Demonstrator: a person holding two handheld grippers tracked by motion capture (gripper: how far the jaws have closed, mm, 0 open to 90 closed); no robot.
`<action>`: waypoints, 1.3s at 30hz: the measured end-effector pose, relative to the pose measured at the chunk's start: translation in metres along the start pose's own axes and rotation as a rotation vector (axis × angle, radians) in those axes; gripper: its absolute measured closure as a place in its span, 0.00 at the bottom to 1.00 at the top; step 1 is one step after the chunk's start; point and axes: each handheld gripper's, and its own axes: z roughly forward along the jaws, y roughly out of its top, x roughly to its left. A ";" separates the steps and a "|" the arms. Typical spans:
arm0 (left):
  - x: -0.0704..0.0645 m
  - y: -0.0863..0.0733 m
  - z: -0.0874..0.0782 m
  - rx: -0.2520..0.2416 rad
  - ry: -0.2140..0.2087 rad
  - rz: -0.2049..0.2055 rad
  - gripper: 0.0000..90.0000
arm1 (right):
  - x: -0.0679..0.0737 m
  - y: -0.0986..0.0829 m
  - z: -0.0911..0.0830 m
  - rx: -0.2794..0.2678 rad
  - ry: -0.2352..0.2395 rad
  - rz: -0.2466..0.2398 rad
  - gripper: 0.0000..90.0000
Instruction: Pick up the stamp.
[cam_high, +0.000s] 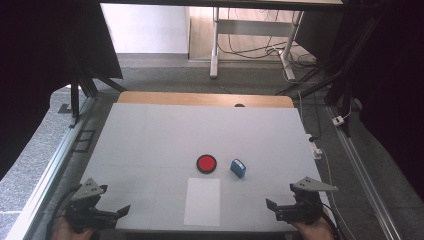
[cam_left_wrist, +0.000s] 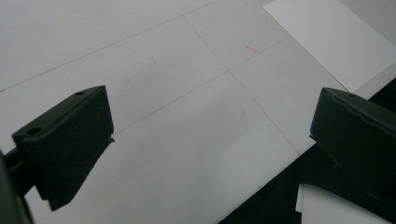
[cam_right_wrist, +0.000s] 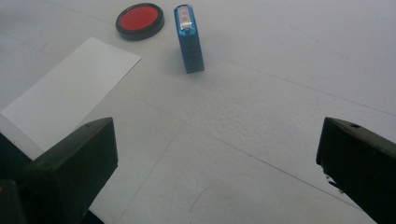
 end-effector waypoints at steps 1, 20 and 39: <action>0.000 0.000 0.000 0.000 0.006 -0.002 0.00 | 0.001 0.000 0.001 0.006 0.003 -0.008 0.00; 0.003 -0.001 -0.001 0.000 -0.011 -0.013 0.00 | 0.004 0.001 0.002 0.025 0.016 -0.040 0.00; 0.006 -0.001 -0.001 -0.014 -0.034 -0.032 0.00 | 0.009 0.005 0.001 0.011 0.027 -0.076 0.00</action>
